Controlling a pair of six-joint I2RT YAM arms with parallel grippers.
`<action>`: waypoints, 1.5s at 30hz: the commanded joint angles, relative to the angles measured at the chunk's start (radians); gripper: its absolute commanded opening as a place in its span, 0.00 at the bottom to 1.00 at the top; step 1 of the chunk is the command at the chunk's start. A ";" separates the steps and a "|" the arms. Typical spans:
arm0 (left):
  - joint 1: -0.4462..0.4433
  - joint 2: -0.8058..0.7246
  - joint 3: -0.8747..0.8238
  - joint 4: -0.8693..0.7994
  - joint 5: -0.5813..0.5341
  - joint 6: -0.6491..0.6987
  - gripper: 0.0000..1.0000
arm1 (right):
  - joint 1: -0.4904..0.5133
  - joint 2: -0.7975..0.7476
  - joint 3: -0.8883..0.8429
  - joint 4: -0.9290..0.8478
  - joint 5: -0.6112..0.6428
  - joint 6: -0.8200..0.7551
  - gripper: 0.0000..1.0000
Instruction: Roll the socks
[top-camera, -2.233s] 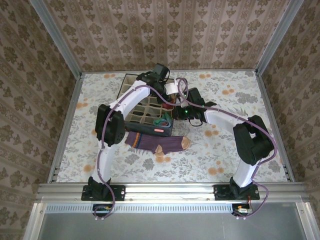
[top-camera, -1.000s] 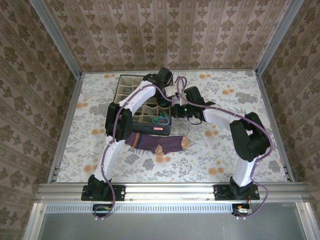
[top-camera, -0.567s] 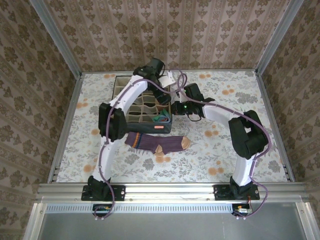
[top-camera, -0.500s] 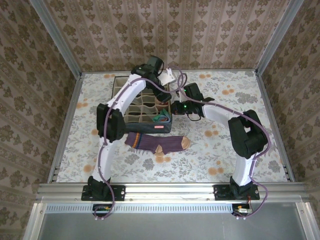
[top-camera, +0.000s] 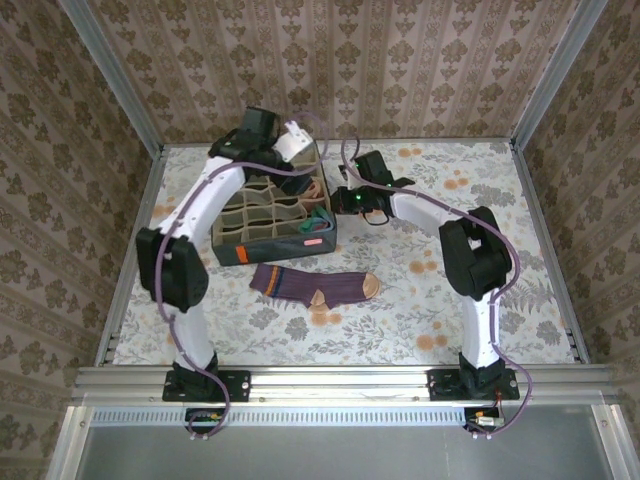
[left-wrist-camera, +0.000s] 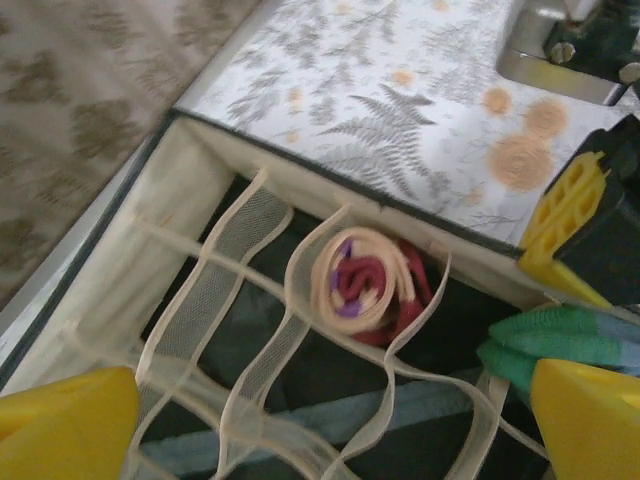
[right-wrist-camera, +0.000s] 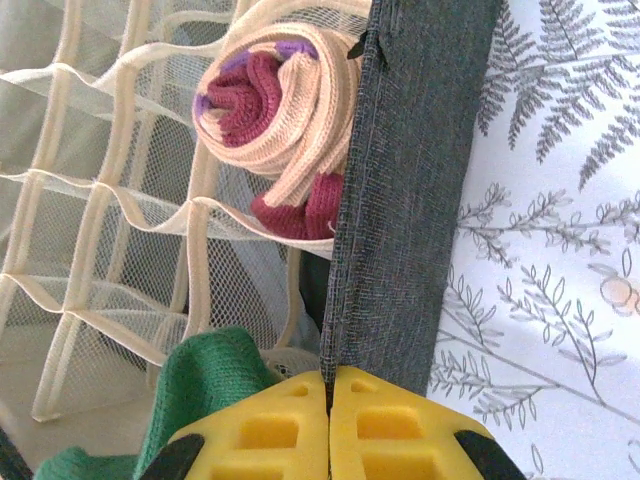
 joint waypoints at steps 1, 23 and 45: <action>0.050 -0.148 -0.149 0.206 -0.049 -0.148 1.00 | 0.004 0.043 0.094 -0.138 0.049 -0.062 0.03; 0.064 -0.922 -1.069 0.171 0.018 -0.562 0.69 | 0.087 -0.491 -0.347 -0.221 0.237 0.002 0.31; -0.274 -0.440 -1.191 0.439 -0.162 -0.783 0.42 | 0.160 -0.324 -0.632 -0.175 0.306 0.078 0.19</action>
